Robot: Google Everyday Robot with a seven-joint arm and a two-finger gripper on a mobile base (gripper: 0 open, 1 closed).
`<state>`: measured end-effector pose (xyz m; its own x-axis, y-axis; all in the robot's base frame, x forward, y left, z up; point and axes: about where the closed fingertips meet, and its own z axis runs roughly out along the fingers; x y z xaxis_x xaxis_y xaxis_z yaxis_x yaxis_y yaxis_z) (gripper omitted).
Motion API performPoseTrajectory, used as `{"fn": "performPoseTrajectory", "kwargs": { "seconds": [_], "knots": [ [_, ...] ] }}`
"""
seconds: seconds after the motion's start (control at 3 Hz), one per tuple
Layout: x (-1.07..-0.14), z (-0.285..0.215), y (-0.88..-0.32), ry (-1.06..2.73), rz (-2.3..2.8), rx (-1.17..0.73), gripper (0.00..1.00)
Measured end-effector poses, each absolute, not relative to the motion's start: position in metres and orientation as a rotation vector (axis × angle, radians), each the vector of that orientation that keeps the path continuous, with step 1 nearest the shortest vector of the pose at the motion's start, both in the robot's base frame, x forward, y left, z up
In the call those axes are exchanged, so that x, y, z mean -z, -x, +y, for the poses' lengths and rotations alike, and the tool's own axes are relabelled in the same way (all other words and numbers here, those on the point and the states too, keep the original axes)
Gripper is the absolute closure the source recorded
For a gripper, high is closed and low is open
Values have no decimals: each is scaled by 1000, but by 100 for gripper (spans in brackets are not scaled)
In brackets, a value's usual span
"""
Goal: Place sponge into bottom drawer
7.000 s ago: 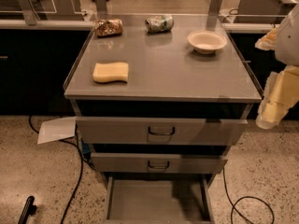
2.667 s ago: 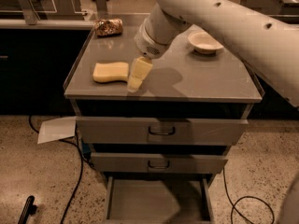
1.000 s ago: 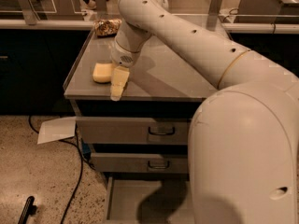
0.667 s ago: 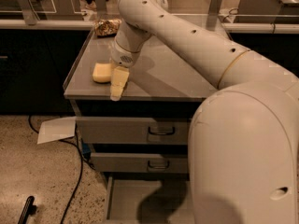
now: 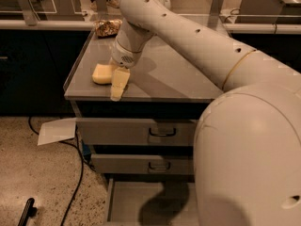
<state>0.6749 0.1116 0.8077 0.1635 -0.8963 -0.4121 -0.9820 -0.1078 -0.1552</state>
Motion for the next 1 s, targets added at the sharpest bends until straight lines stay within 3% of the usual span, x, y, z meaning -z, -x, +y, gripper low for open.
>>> {"fn": "performPoseTrajectory", "kwargs": {
  "seconds": [0.33,0.67,1.0],
  "knots": [
    [-816,112,-670,2060,1784,-301,89],
    [-825,112,-669,2060,1784,-302,100],
    [-825,112,-669,2060,1784,-302,100]
  ]
}}
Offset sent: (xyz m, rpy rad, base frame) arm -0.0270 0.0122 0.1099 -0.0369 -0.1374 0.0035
